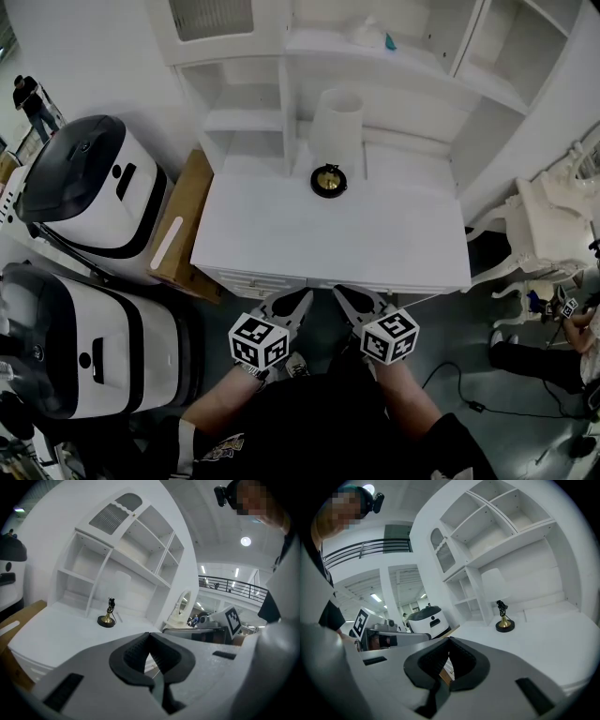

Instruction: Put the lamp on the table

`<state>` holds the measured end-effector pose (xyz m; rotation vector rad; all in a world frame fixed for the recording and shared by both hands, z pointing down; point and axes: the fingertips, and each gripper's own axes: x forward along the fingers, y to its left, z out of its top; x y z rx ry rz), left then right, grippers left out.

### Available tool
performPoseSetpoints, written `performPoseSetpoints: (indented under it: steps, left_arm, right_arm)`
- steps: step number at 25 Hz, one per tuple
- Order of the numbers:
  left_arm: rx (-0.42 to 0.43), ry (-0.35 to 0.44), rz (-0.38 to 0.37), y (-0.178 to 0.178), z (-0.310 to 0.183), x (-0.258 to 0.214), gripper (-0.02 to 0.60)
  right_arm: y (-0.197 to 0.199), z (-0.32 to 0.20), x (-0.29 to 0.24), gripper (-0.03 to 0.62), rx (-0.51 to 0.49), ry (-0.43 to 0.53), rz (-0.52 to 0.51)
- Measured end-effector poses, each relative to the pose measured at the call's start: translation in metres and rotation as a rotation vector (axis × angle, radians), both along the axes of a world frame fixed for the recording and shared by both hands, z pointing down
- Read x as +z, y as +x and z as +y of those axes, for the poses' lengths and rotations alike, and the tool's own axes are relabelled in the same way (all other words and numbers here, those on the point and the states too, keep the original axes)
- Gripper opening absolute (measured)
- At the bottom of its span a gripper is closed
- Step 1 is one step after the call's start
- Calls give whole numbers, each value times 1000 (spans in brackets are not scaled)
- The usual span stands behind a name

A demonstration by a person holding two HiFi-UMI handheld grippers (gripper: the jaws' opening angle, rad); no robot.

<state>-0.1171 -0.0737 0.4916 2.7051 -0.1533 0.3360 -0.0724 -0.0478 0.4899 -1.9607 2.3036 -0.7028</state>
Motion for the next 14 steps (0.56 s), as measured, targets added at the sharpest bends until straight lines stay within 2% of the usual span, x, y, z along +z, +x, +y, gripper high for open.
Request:
performPoseSetpoints:
  steps: [14]
  left_arm:
    - [-3,-3,-3,-3,-1,2,6]
  right_arm:
    - [-3,-4,1,25,-7,3,-3]
